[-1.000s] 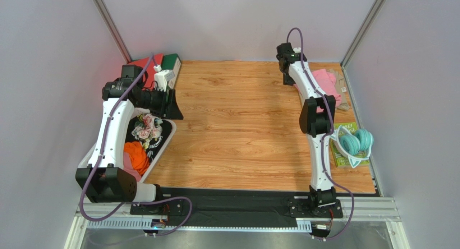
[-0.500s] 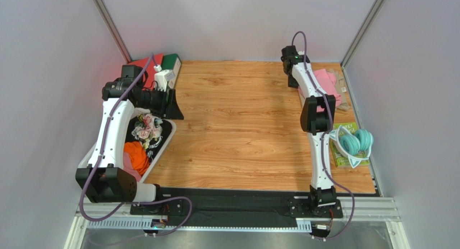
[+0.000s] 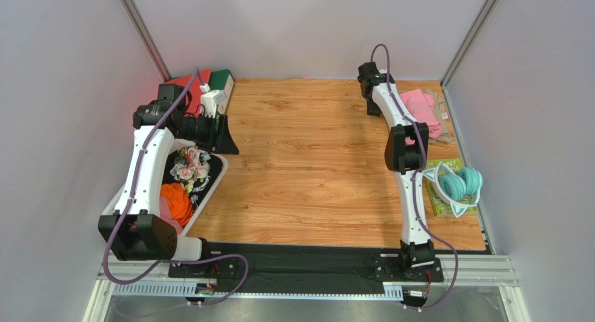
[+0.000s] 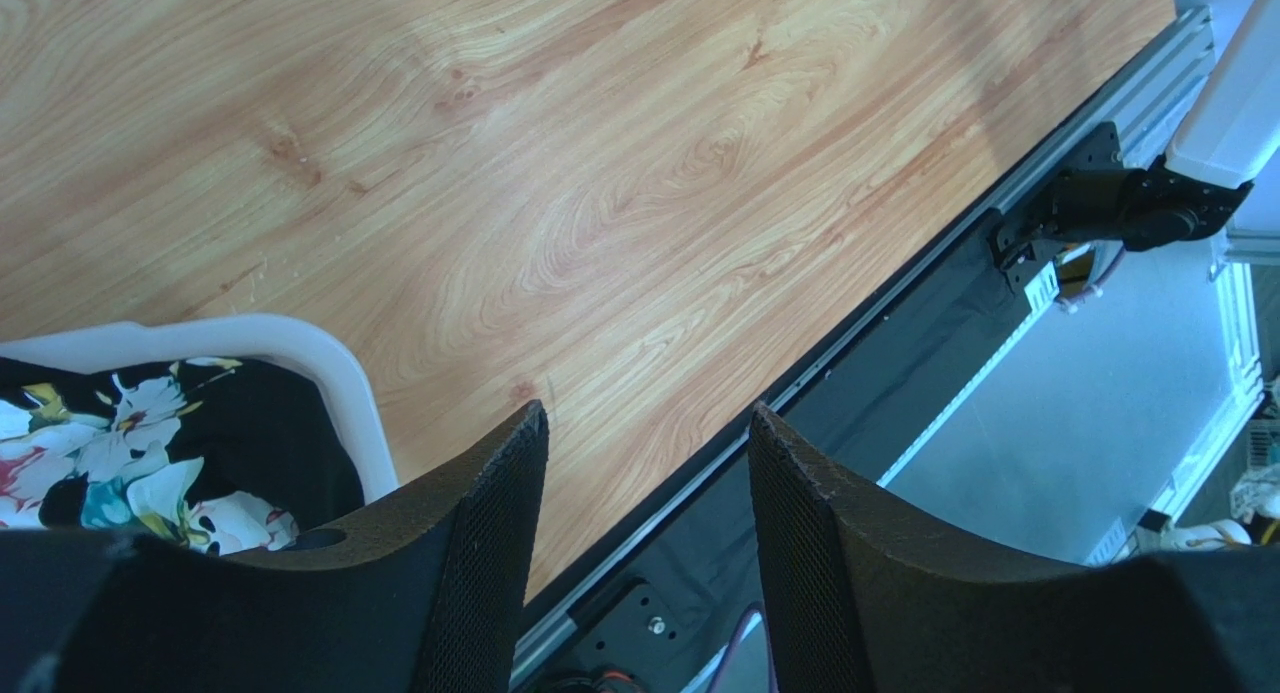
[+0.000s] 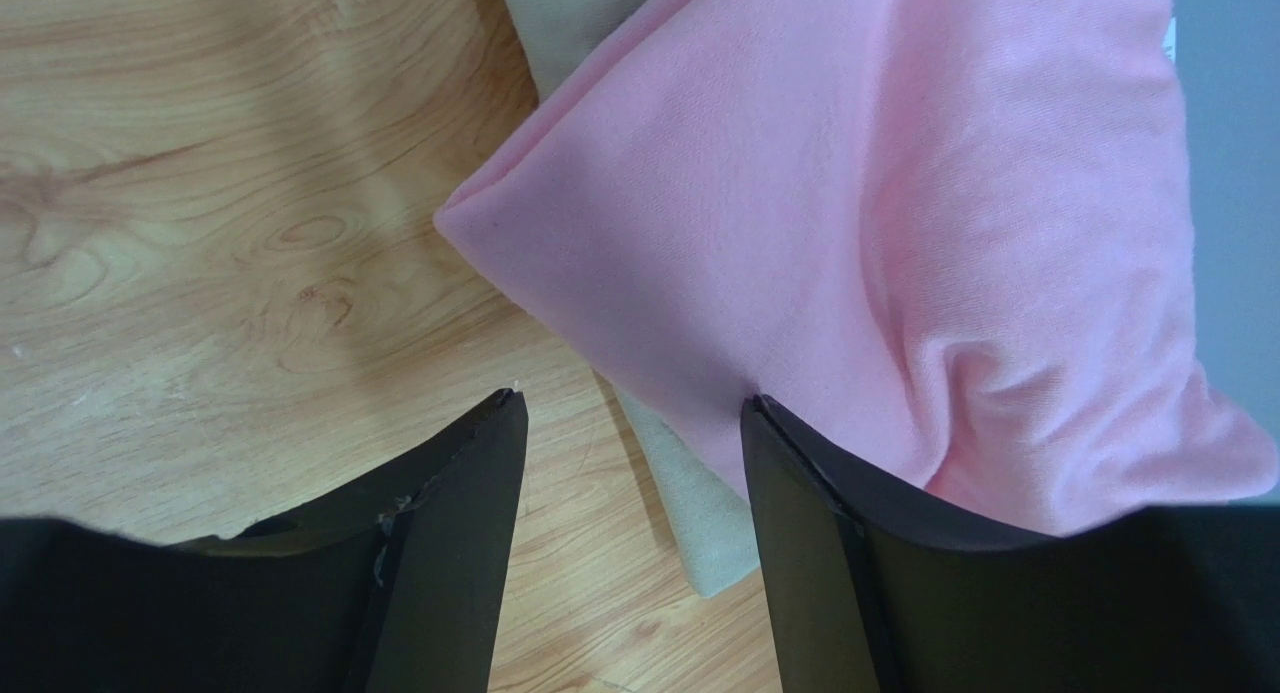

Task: Fold and stack the t-shirts
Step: Put the neatly folded tshirt into the corner of the board with the right arm

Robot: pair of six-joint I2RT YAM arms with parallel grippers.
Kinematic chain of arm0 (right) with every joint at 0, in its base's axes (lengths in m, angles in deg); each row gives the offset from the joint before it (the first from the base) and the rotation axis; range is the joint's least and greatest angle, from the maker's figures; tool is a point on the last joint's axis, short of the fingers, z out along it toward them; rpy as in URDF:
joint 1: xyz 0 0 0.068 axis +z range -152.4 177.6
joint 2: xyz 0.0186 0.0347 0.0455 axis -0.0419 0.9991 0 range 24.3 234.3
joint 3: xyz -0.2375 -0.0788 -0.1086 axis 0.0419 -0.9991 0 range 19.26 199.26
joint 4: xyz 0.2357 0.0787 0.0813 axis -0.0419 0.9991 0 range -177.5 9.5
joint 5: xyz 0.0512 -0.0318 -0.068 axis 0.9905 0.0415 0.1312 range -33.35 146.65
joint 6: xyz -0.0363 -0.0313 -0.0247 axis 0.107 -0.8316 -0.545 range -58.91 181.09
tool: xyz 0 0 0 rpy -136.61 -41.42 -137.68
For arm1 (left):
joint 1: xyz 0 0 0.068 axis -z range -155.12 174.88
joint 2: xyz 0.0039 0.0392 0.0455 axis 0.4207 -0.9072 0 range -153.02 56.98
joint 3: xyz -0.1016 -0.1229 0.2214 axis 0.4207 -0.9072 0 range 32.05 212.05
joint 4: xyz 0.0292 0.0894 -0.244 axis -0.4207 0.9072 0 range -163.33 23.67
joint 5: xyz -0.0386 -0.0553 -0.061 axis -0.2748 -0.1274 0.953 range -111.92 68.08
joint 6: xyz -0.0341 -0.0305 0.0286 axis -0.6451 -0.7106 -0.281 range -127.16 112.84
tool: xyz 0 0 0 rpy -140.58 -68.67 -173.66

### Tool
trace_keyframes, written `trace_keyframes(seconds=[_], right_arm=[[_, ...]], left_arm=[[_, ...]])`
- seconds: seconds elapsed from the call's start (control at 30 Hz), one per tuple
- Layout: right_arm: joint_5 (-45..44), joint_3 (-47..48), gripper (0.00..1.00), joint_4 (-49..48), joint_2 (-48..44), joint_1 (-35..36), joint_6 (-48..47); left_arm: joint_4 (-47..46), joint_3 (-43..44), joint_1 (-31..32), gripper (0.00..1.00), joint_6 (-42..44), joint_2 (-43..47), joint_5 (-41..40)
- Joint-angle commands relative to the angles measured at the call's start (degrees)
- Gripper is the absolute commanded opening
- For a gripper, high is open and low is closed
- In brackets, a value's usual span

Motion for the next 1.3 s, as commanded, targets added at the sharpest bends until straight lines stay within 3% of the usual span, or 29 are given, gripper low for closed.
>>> trace_keyframes(seconds=[0.0,0.13,0.37,0.57,0.67,0.9,1.27], right_arm=[[-4.3,4.4,0.62,-1.0,1.0,-0.1,-1.2],[-4.8,6.8,0.7,-1.3,2.9,0.0,-1.4],[-3.6,8.5,0.75,-2.9,5.2,2.6,-4.7],[-4.8,8.4,0.75,-5.0,5.2,3.6,-6.9],[-7.3,7.4,0.7,-7.1,4.7,3.9,-8.4],[-16.6,3.6,0.68,-14.3,3.9,4.2,-13.8],[-17.4,3.9,0.68,-14.1,6.5,3.6,-13.6]], left_arm=[[-0.4,1.2,0.2,0.59,1.5,-0.2,1.7],[0.3,1.8,0.2,0.59,1.9,-0.6,1.6],[0.5,2.5,0.2,0.59,2.1,-1.8,1.4],[0.3,2.0,0.2,0.59,2.8,-2.9,1.4],[0.3,1.9,0.2,0.59,2.9,-3.3,1.2],[0.6,1.3,0.2,0.59,3.6,-4.1,0.9],[1.7,4.0,0.2,0.59,3.3,-5.5,1.7]])
